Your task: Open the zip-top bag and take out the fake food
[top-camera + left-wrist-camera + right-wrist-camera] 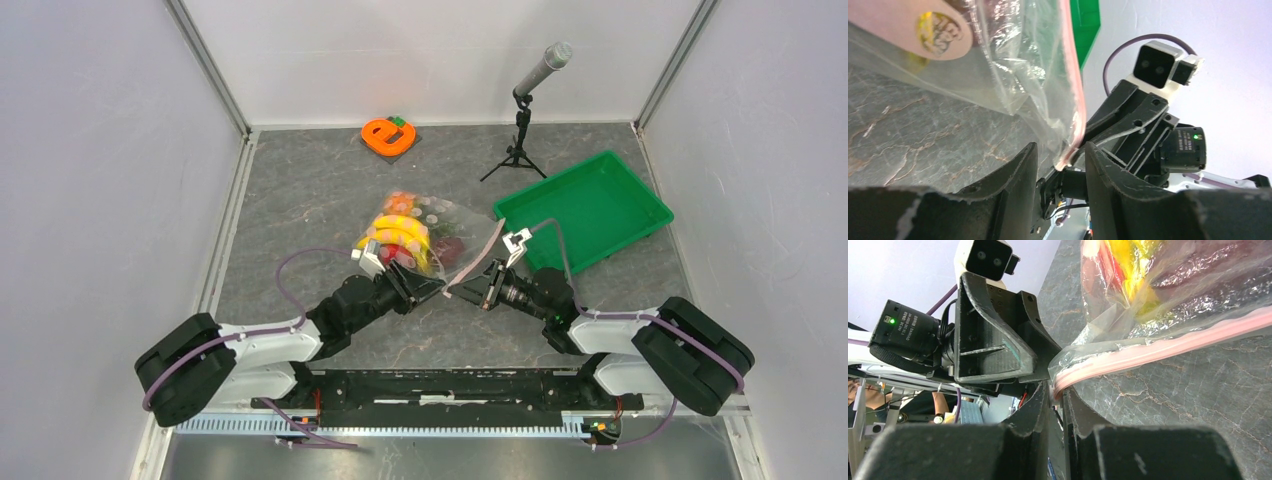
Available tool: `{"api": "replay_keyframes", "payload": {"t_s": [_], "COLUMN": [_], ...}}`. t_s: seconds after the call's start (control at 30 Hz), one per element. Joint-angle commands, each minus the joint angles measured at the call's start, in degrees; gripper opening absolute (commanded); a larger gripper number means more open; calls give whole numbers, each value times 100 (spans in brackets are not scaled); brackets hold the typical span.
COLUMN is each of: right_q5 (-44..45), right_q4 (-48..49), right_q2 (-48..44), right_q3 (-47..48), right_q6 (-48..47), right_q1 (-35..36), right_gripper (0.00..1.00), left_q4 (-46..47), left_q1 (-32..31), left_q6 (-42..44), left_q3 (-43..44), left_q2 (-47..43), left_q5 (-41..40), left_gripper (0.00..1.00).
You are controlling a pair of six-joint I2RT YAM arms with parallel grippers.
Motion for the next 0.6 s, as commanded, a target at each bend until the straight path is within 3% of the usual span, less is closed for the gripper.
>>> {"api": "replay_keyframes", "payload": {"t_s": [0.0, 0.17, 0.33, 0.47, 0.57], "right_q5": [50, -5, -65, -48, -26], "right_q4": [439, 492, 636, 624, 615], "right_q2": [-82, 4, 78, 51, 45], "right_q3": [63, 87, 88, 90, 57], "right_q6": [8, 46, 123, 104, 94], "right_q1": [31, 38, 49, 49, 43], "right_gripper": [0, 0, 0, 0, 0], "left_q4": [483, 182, 245, 473, 525], "left_q1": [-37, -36, -38, -33, -40], "left_q6": [-77, -26, -15, -50, -89], "left_q3": [175, 285, 443, 454, 413], "left_q2": [-31, -46, 274, 446, 424], "left_q5": [-235, -253, -38, 59, 55], "left_gripper": [47, 46, 40, 30, 14]}}
